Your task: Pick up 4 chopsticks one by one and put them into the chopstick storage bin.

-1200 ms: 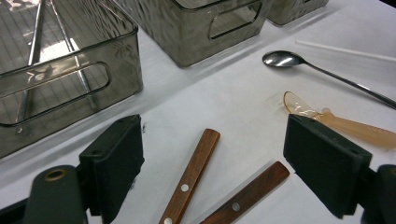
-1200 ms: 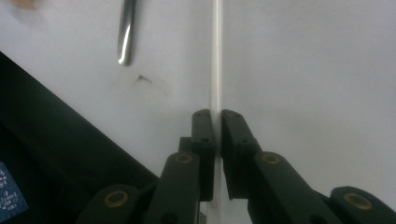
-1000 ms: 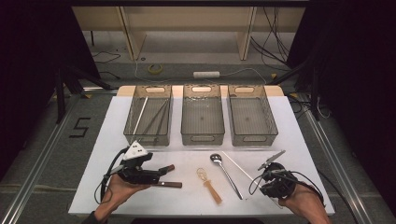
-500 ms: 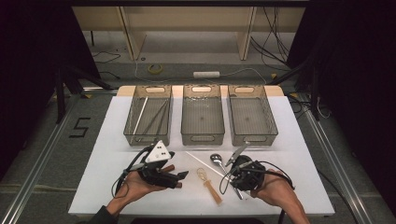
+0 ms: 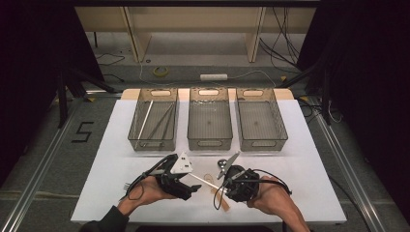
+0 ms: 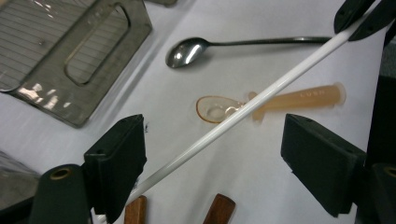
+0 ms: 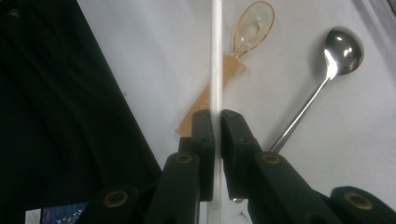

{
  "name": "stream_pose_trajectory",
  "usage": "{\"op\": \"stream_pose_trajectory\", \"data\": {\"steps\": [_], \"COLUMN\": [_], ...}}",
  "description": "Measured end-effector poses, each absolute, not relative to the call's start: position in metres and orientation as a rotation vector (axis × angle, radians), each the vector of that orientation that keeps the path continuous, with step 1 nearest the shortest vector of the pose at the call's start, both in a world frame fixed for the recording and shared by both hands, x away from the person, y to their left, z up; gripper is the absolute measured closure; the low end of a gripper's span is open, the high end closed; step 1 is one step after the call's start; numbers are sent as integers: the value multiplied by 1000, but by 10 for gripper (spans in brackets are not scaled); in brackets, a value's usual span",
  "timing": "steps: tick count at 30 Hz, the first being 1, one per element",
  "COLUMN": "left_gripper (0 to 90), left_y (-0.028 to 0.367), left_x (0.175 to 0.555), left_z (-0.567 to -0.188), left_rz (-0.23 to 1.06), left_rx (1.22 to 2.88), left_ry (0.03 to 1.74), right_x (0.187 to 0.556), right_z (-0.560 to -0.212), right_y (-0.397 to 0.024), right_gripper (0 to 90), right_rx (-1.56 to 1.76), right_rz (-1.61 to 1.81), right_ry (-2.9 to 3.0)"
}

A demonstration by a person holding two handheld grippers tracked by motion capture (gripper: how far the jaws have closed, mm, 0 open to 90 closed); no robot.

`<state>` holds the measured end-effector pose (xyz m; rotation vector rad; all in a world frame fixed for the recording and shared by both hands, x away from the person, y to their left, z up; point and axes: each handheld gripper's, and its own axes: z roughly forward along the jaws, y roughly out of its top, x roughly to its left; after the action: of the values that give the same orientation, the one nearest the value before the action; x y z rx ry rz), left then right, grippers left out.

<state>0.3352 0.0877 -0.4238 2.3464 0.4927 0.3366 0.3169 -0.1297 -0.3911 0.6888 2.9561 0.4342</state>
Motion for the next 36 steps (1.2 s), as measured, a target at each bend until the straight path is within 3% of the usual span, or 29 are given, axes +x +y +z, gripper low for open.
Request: {"op": "stream_pose_trajectory", "data": {"steps": [16,36], "left_gripper": [286,492], "left_y": [85,81], "left_x": [334,326], "left_z": [-431,-433], "left_rz": [318,268], "left_rx": [2418,2482], "left_ry": [443,309], "right_x": [311,305], "right_z": [-387,-392], "right_y": [-119,-107], "right_gripper": [849,849], "right_rx": [626,548], "right_rz": [457,451], "right_ry": [2969,2995]}}
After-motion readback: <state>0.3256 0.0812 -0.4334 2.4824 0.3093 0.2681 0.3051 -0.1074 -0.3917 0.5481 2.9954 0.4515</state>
